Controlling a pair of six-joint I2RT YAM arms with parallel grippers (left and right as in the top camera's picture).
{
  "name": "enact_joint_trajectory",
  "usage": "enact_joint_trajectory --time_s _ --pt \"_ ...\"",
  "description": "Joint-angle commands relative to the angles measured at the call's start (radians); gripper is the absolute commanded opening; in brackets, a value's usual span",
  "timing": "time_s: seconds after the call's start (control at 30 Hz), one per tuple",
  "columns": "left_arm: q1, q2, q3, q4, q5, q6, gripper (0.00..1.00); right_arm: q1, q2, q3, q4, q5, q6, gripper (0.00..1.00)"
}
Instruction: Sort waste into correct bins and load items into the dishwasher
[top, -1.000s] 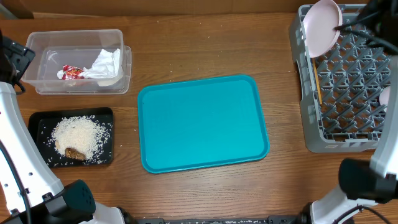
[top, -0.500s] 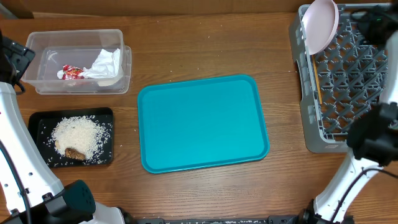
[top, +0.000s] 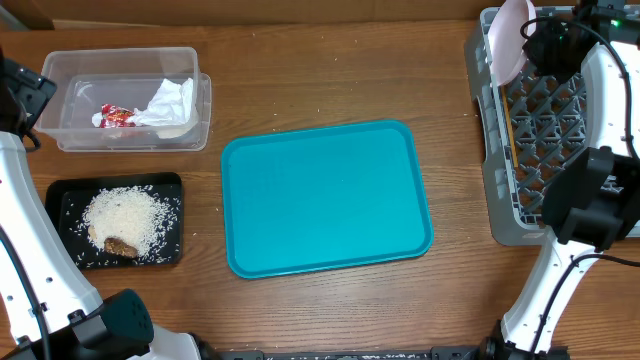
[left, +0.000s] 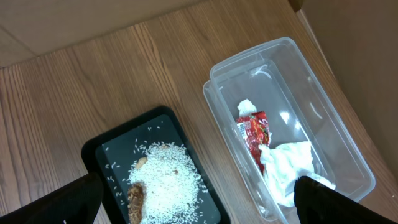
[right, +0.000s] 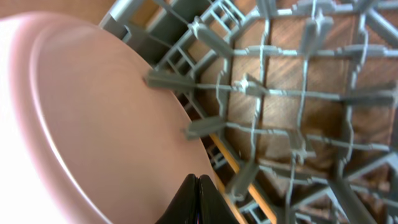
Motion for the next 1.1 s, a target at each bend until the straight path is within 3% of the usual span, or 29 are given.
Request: enact_joint_trajectory --time_s 0.0,0.23,0.57,0.8,1.07 --pt "-0.002 0.008 0.004 0.000 -0.010 -0.018 1.00 -0.030 -0.093 0.035 -0.027 0.000 -0.002 0.04" --pt "-0.002 0.008 0.004 0.000 -0.010 -0.018 1.00 -0.101 -0.278 0.035 -0.169 -0.001 -0.003 0.05" --pt "-0.002 0.008 0.004 0.000 -0.010 -0.018 1.00 -0.110 -0.536 0.035 -0.658 0.002 -0.085 0.08" --pt "-0.002 0.008 0.004 0.000 -0.010 -0.018 1.00 0.029 -0.678 -0.192 -0.671 -0.229 -0.259 0.06" --pt "-0.002 0.008 0.004 0.000 -0.010 -0.018 1.00 0.346 -0.881 -0.597 -0.585 -0.233 -0.236 0.04"
